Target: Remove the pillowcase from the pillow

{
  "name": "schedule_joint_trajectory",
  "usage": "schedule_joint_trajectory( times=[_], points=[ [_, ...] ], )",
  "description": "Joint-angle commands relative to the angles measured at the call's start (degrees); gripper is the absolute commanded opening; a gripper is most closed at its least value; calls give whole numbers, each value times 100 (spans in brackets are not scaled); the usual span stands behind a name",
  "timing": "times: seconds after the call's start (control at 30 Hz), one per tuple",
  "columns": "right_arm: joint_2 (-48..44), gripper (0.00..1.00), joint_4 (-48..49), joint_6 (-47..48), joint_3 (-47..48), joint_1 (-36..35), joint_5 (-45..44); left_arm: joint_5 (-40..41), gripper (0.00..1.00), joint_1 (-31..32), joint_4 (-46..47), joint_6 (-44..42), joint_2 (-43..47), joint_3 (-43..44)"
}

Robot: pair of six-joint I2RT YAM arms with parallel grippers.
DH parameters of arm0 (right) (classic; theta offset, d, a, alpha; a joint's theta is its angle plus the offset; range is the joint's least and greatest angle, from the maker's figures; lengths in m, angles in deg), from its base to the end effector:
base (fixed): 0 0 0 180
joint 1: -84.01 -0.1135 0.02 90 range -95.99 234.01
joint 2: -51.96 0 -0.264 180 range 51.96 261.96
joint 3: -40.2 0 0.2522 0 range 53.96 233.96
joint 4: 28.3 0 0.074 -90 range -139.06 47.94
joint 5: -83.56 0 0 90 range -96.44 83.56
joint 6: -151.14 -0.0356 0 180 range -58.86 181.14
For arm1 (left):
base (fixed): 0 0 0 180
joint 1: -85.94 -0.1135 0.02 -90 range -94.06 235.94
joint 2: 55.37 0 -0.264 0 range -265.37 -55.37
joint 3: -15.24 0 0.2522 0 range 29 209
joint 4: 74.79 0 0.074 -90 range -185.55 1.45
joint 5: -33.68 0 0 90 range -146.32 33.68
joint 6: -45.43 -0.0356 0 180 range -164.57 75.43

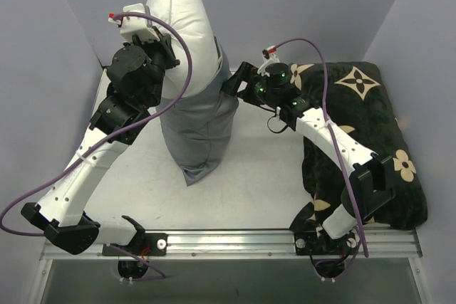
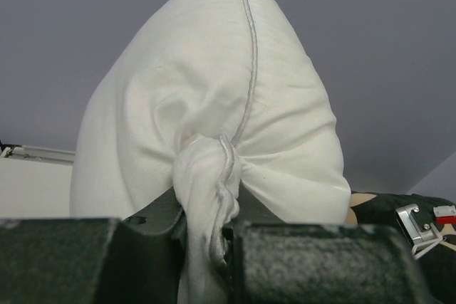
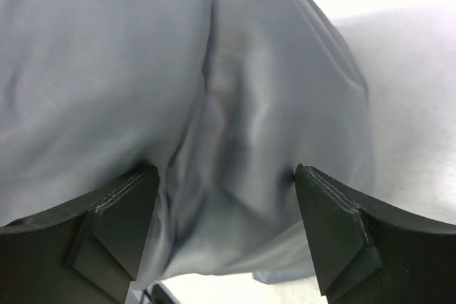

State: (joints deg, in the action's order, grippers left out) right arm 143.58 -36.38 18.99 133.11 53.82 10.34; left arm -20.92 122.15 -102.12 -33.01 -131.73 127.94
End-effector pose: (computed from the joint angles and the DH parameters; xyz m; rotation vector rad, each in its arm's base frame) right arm 0.3293 0.2035 0.3703 -0.0474 1.8310 1.1680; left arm 0.2241 -0.1385 0.5356 -0.2056 1.4328 -0.2472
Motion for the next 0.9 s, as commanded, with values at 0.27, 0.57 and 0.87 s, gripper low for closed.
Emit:
schedule_joint_trajectory(
  times=[0.27, 0.57, 0.87],
  points=[
    [-110, 52, 1366, -1067, -1183, -215, -351, 11, 0, -79, -551, -206, 42, 363],
    [76, 0, 1209, -1033, -1139, 92, -341, 125, 0, -210, -604, -399, 174, 662],
    [-442, 0, -917, -346, -507, 1234, -1335, -15, 0, -1210, -806, -295, 551, 944]
  ],
)
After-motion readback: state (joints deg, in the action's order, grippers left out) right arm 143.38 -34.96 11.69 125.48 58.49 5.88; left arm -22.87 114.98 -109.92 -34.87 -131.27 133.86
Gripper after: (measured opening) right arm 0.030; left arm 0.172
